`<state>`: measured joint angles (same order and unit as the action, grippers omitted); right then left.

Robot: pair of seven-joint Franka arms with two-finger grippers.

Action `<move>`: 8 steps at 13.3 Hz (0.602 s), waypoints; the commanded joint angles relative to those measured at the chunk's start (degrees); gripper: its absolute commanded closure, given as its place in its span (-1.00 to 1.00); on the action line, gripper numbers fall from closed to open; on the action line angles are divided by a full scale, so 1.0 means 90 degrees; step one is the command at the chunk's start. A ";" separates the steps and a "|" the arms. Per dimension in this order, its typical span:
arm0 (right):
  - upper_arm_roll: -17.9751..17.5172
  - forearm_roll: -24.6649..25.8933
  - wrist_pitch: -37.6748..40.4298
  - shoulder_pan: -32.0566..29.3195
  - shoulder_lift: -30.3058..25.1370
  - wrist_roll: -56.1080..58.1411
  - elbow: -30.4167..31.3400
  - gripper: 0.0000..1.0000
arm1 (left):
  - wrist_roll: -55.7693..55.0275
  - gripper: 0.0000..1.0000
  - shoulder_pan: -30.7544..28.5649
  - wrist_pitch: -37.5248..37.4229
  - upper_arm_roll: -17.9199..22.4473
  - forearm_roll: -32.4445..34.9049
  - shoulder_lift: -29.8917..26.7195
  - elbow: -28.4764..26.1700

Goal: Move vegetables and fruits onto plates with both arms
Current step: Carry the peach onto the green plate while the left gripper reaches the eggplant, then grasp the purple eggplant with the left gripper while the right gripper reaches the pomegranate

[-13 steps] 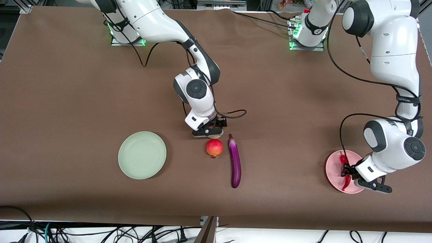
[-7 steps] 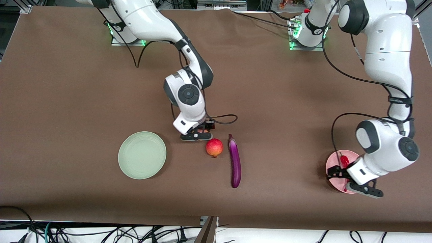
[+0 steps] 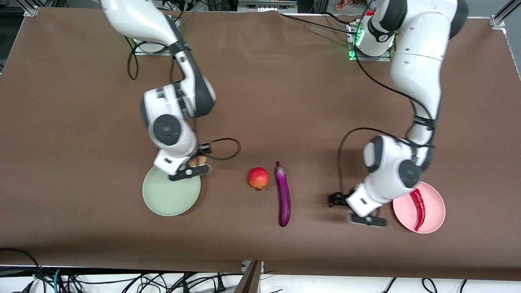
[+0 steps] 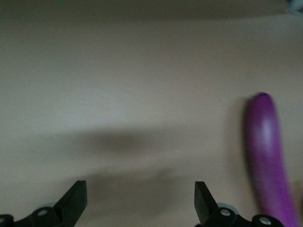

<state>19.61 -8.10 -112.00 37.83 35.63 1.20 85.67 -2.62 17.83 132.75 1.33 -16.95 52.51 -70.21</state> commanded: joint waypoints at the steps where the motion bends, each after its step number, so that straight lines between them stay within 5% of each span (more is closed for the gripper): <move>1: 0.0116 -0.0048 -0.0445 -0.0208 -0.0404 0.1074 0.0686 0.23 | -0.0673 -1.00 0.0458 0.0269 0.0115 -0.0089 0.0073 -0.0011; 6: 0.0097 -0.0048 -0.1050 -0.0463 -0.0297 0.1713 0.0647 -0.11 | -0.1963 -1.00 0.1474 0.1158 0.0310 0.0028 0.0464 -0.0050; 7: 0.0077 -0.0057 -0.1245 -0.0463 -0.0229 0.1713 0.0627 -0.42 | -0.2178 -1.00 0.1650 0.1226 0.0446 0.0183 0.0522 -0.0070; 8: 0.0068 -0.0057 -0.1401 -0.0444 -0.0180 0.1703 0.0579 -0.99 | -0.2315 -0.91 0.1768 0.1227 0.0563 0.0310 0.0600 -0.0070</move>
<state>20.75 -8.11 -121.90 33.75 34.44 15.35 90.08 -20.32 31.52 142.77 3.66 -16.26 57.06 -70.72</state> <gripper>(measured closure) 0.172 0.004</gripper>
